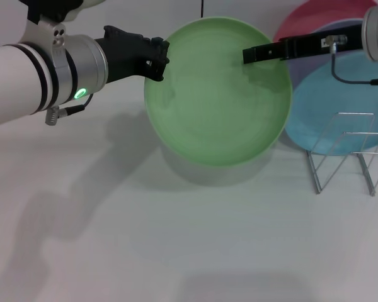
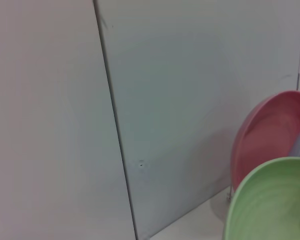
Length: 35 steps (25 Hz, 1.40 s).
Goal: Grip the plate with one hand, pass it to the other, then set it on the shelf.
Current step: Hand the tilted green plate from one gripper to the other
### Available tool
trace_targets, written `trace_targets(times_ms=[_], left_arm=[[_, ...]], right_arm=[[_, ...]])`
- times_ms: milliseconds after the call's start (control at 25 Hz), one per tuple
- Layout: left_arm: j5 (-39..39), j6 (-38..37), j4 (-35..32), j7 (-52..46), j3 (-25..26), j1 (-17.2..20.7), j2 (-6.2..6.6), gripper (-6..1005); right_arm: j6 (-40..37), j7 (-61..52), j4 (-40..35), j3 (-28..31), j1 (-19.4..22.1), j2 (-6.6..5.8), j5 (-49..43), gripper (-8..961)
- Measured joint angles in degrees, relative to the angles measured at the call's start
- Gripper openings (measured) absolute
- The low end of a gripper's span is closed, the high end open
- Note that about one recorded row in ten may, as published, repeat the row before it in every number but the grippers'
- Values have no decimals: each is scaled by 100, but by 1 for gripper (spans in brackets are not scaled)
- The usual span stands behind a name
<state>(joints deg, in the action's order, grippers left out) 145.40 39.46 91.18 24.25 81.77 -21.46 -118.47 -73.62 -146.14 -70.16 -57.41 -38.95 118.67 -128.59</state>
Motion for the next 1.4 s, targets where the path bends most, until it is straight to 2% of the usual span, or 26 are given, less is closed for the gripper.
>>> trace_targets(times_ms=[320, 520, 720, 920, 1160, 1320, 1400], left_arm=[[-10, -5, 33, 0, -28, 1, 0, 73], [-19, -4, 8, 0, -22, -9, 9, 75], [-27, -1, -2, 0, -11, -16, 9, 77], [-94, -44, -3, 14, -14, -15, 7, 80], [-407, -162, 19, 146, 3, 20, 15, 82], [-459, -564, 118, 255, -71, 235, 2, 84], [-460, -605, 147, 255, -89, 266, 3, 145]], right_arm=[[-19, 72, 185, -7, -143, -14, -15, 661], [-21, 75, 208, -6, -152, -11, -15, 430], [-23, 56, 214, -6, -163, -20, -21, 398], [43, 61, 135, -44, -164, -17, -272, 255], [175, 120, 84, -104, -132, 5, -364, 222], [218, 148, 5, -216, -96, 12, -434, 200], [226, 148, -8, -232, -89, 13, -451, 189]])
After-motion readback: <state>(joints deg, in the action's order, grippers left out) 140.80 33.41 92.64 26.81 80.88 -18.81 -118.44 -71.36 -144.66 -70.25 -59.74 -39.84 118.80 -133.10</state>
